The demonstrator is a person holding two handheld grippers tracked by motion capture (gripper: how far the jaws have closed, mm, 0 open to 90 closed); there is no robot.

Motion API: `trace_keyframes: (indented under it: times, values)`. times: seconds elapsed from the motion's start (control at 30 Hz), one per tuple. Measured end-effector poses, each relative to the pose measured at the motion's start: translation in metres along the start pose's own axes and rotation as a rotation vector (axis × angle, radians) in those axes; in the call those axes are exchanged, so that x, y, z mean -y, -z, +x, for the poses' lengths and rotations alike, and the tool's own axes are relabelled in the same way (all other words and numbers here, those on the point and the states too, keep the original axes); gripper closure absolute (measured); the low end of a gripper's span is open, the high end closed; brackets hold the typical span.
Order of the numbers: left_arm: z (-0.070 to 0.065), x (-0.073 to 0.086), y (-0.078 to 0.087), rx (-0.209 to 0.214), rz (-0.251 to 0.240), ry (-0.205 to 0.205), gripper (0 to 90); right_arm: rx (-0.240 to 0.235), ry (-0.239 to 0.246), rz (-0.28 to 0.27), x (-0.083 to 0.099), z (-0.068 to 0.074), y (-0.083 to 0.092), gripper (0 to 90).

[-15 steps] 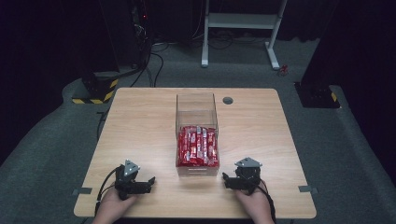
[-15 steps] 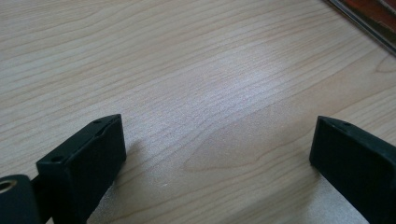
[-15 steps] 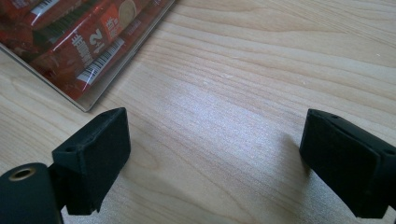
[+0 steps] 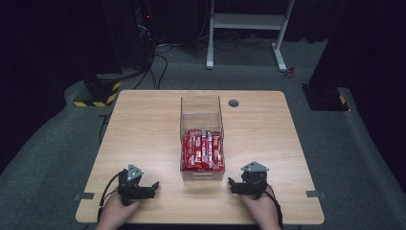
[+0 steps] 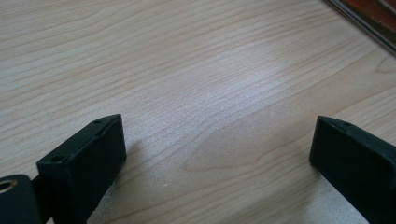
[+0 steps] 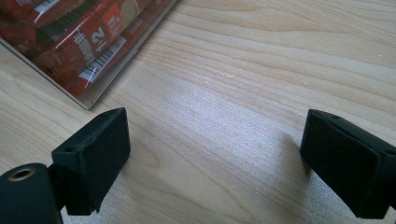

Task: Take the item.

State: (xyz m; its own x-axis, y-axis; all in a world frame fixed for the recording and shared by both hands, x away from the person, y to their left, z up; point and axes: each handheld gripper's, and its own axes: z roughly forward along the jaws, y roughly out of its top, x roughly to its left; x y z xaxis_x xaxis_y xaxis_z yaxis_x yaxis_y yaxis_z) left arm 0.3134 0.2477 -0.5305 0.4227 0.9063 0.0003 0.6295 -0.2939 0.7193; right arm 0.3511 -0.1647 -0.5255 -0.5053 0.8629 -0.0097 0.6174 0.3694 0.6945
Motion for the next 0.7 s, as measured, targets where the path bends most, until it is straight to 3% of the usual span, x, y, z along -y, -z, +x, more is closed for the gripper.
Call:
trace_keyframes:
  times: [0.5,0.7]
  values:
    - [-0.0005,0.0001,0.0003,-0.004,0.001,0.004,4.0,-0.005,-0.011,-0.009,-0.0008,-0.0020,0.0018,9.9]
    - [-0.0005,0.0001,0.0003,-0.004,0.001,0.004,4.0,0.000,0.007,-0.021,-0.0018,-0.0037,0.0071,10.0]
